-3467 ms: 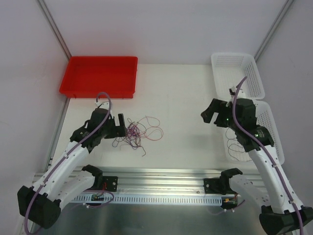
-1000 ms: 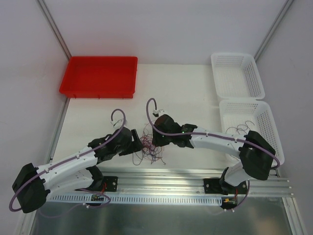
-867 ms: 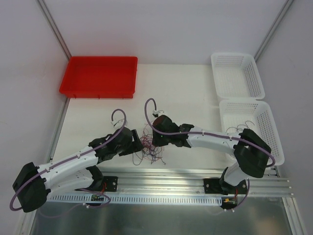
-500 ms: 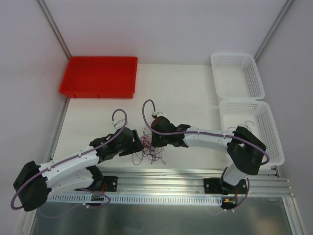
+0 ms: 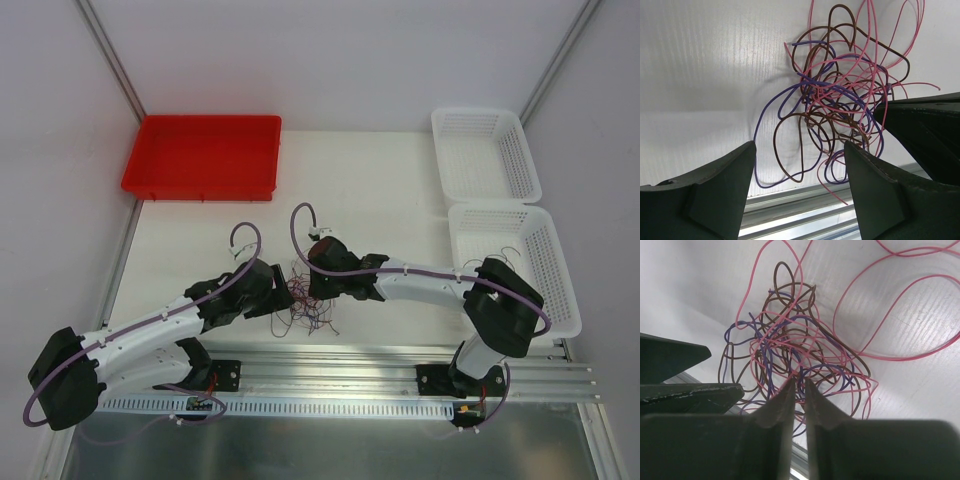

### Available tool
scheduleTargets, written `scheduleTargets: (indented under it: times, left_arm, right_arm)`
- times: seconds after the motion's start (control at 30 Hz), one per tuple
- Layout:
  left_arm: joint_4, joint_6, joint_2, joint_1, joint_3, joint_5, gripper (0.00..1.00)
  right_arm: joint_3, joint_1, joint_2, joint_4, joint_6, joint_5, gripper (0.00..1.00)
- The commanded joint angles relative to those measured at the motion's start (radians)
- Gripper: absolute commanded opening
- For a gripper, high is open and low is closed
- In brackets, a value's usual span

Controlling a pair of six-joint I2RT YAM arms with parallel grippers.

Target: Untangle the cables

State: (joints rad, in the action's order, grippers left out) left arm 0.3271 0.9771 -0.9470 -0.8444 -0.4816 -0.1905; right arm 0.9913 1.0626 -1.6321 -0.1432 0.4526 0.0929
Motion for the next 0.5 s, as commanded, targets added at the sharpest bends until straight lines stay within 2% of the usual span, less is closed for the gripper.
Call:
scheduleTargets:
  times: [0.0, 0.07, 0.47]
  left_arm:
    - [-0.016, -0.014, 0.005, 0.001, -0.035, 0.016, 0.72]
    - [-0.019, -0.014, 0.005, 0.001, -0.034, 0.016, 0.72]
    - [-0.042, -0.034, -0.026, -0.001, -0.074, 0.066, 0.73]
  right_arm:
    - [0.037, 0.007, -0.005, 0.014, -0.006, 0.025, 0.08]
    - [0.043, 0.008, 0.008, -0.005, -0.018, 0.036, 0.01]
    - [0.150, 0.030, 0.173, -0.222, -0.117, 0.088, 0.01]
